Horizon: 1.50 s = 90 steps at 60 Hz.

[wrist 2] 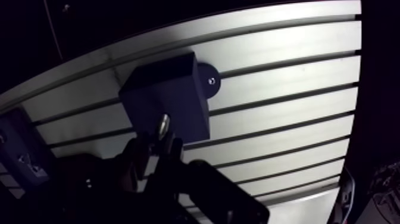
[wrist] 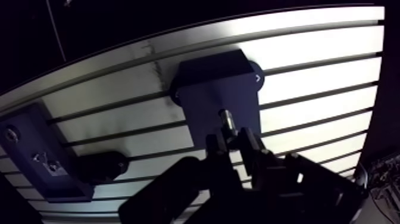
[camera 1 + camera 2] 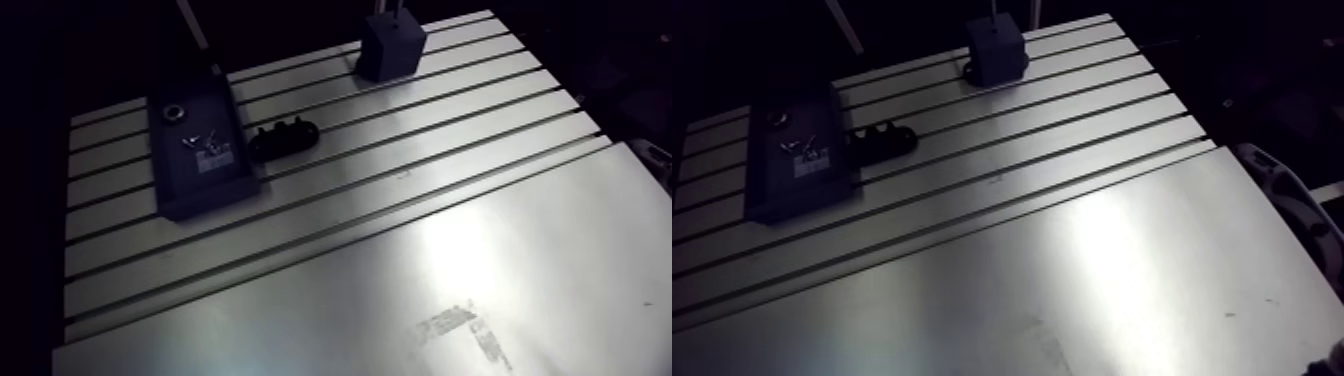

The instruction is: Pick up the M10 bolt and insert it into the hole until fully seated.

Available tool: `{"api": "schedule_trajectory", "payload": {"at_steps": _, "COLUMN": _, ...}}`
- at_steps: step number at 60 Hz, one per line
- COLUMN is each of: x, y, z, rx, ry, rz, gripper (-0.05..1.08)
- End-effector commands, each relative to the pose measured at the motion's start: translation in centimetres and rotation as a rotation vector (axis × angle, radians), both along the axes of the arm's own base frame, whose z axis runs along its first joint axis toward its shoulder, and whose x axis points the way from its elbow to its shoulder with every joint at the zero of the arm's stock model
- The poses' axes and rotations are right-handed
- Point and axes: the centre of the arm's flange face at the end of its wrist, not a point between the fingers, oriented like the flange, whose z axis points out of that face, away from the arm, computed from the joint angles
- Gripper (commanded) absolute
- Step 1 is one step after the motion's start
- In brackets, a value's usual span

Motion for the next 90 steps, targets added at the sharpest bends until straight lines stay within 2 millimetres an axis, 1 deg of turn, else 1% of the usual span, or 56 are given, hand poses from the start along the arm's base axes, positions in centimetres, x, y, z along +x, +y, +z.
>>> {"api": "schedule_trajectory", "payload": {"at_steps": 1, "x": 0.09, "y": 0.01, "z": -0.12, "rx": -0.002, "ry": -0.003, "rz": 0.004, "gripper": 1.08}}
{"api": "schedule_trajectory", "payload": {"at_steps": 39, "x": 0.26, "y": -0.3, "z": -0.44, "rx": -0.005, "ry": -0.01, "rz": 0.007, "gripper": 1.08}}
{"api": "schedule_trajectory", "payload": {"at_steps": 90, "x": 0.31, "y": -0.2, "z": -0.77, "rx": -0.005, "ry": -0.01, "rz": 0.005, "gripper": 1.08}}
